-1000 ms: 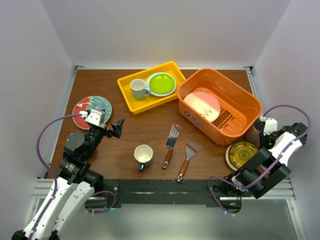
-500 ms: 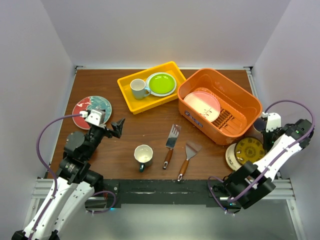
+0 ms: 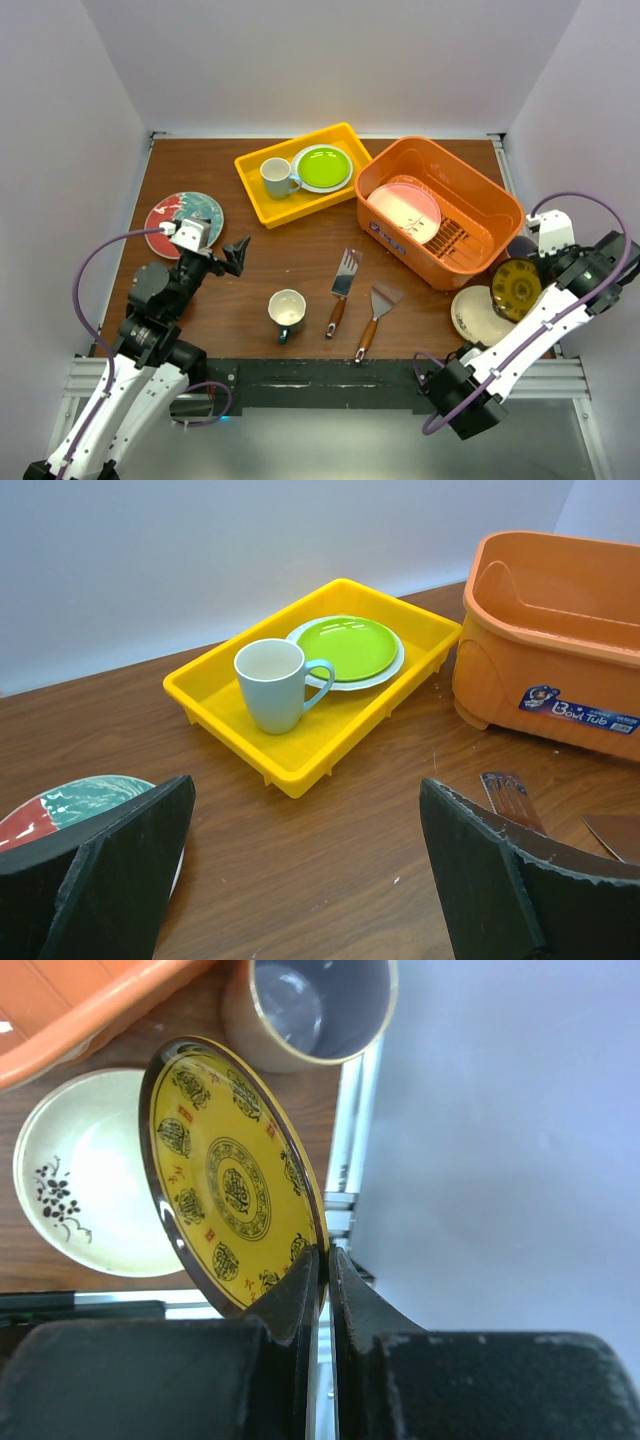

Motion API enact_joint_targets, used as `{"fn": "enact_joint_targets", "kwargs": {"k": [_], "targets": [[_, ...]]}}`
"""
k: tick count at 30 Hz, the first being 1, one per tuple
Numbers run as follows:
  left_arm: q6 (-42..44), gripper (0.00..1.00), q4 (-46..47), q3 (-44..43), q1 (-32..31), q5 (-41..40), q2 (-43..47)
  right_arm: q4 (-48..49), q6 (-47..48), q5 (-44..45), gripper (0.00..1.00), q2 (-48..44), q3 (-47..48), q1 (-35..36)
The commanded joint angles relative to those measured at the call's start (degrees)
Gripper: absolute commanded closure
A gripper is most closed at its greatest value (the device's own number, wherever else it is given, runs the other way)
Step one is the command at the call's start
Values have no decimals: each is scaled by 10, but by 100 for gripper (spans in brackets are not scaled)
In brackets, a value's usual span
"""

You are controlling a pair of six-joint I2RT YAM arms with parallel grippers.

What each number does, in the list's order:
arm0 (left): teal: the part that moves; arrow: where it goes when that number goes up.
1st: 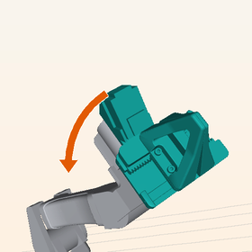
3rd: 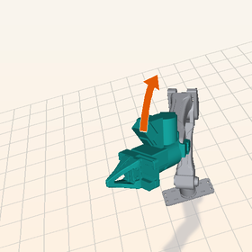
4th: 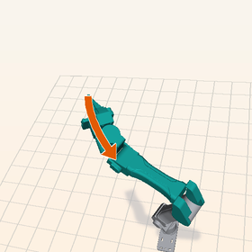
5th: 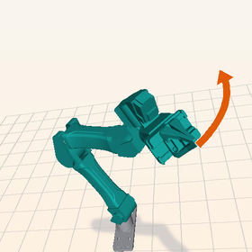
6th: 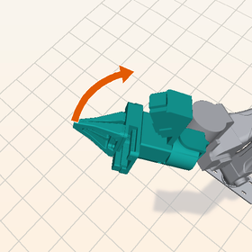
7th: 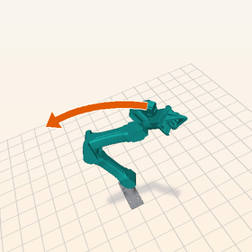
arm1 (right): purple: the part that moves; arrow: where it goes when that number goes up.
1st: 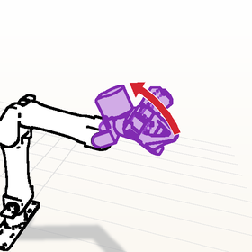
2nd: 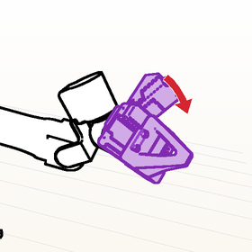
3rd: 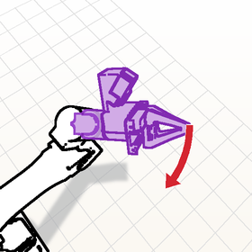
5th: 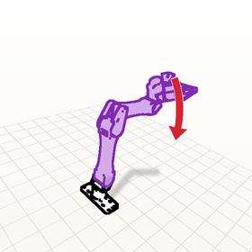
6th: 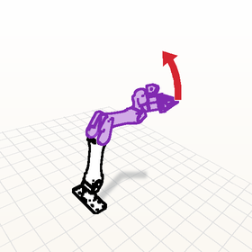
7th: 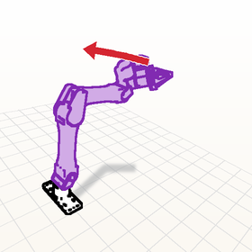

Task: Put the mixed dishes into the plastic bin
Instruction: Pick up the plate from the corner of the board.

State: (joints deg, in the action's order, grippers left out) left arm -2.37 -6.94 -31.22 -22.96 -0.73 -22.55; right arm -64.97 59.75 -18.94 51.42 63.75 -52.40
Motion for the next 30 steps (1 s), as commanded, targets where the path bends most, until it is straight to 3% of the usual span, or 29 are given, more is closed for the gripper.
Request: {"fn": "enact_joint_targets", "kwargs": {"k": [1,11,23,30], "targets": [[-5,0,23,-2,-2,4,-2,-16,14,6,100,-18,62,0],[-27,0,24,-19,-2,53,-37,-49,22,-31,100,-5,187,0],[-132,0,93,-57,-2,199,-131,-119,27,-170,100,53,331,1],[-163,0,125,-82,-2,264,-188,-141,21,-246,100,77,358,2]]}}
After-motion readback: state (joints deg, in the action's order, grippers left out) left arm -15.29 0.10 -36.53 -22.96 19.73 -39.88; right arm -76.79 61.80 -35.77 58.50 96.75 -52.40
